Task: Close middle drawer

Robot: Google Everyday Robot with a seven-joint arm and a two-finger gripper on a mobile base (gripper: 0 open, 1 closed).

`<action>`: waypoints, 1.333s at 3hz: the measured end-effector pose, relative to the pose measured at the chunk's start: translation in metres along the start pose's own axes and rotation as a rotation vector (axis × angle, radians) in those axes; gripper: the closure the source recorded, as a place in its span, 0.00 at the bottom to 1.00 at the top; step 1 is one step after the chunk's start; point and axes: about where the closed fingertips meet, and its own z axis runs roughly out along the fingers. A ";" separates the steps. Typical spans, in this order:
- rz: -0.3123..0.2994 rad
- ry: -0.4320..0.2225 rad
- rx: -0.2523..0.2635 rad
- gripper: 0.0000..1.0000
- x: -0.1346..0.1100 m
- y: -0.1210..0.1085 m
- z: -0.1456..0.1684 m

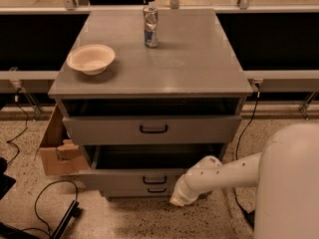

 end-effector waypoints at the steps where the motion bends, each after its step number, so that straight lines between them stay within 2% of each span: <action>1: -0.008 0.004 0.078 1.00 -0.011 -0.045 -0.011; 2: -0.003 0.005 0.136 1.00 -0.019 -0.080 -0.020; 3: 0.007 0.005 0.161 1.00 -0.022 -0.093 -0.023; 4: 0.006 0.006 0.158 0.83 -0.021 -0.092 -0.022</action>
Offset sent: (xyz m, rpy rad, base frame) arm 0.1081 -0.0225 0.0337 -0.0688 -0.1641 -0.0569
